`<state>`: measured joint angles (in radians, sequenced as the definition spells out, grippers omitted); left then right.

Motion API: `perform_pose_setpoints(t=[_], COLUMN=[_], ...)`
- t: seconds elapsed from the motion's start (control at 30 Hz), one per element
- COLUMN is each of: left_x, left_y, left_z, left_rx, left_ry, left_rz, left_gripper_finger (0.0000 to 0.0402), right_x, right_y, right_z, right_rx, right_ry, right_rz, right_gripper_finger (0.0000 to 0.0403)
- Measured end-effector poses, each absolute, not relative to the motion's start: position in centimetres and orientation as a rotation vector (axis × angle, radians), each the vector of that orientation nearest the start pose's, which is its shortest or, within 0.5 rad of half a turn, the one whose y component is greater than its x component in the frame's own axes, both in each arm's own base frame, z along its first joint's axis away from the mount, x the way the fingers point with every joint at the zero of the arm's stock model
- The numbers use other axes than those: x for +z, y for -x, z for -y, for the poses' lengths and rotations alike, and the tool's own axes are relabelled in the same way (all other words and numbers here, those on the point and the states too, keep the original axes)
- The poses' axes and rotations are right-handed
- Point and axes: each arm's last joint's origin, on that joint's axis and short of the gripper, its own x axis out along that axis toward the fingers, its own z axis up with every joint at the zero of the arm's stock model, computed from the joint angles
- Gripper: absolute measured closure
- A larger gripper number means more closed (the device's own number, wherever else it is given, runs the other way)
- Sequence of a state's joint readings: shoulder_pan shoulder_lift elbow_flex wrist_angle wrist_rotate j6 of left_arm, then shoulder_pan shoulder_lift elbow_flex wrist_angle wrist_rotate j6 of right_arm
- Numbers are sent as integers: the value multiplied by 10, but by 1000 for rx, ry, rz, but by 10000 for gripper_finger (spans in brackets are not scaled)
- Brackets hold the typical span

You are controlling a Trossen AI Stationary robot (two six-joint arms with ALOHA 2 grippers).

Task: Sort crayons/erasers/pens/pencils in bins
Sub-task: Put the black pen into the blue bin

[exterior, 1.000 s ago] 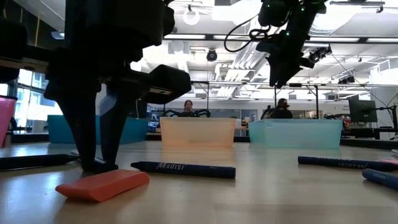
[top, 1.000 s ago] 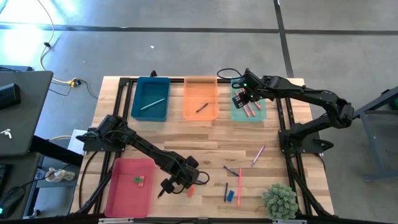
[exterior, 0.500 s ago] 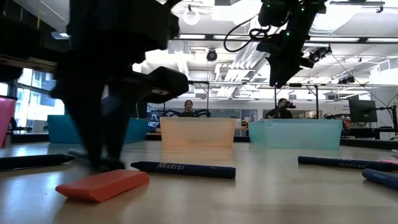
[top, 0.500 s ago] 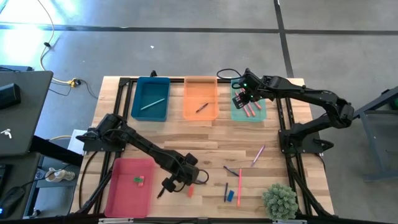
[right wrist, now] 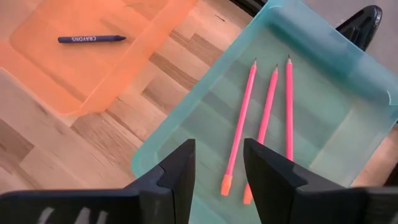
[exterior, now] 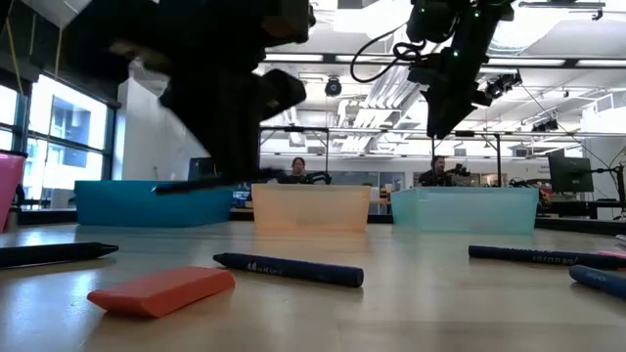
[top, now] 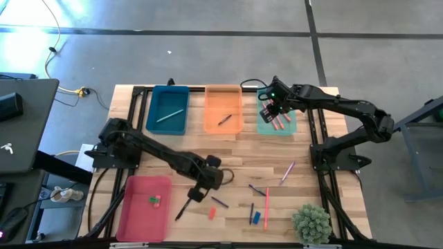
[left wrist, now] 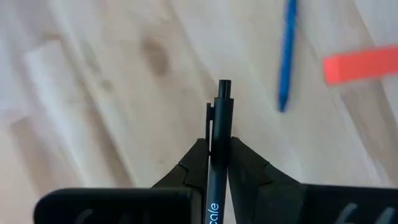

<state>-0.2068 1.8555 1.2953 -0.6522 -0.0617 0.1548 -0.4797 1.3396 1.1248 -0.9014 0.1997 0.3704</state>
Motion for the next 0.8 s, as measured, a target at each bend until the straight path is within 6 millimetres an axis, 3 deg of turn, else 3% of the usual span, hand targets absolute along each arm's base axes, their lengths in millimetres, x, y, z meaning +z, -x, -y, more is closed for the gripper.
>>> perform_pose_setpoints(t=[0.27,0.57,0.8], left_x=[221,256,272], left_y=[-359,-360,-356], left_z=[19,-63,-107], left_rx=[43,336,400], left_ry=[-175,39,97], left_rz=[-1090,-830,-671], left_gripper_finger=[378,378,378], right_x=[280,280,280], right_y=[-222,-222,-222], right_z=[122,122,122], right_rx=[-783,-773,-772], right_ry=[-451,-441,-439], right_rz=[-1025,-1029,-1029], right_gripper_finger=[274,274,274])
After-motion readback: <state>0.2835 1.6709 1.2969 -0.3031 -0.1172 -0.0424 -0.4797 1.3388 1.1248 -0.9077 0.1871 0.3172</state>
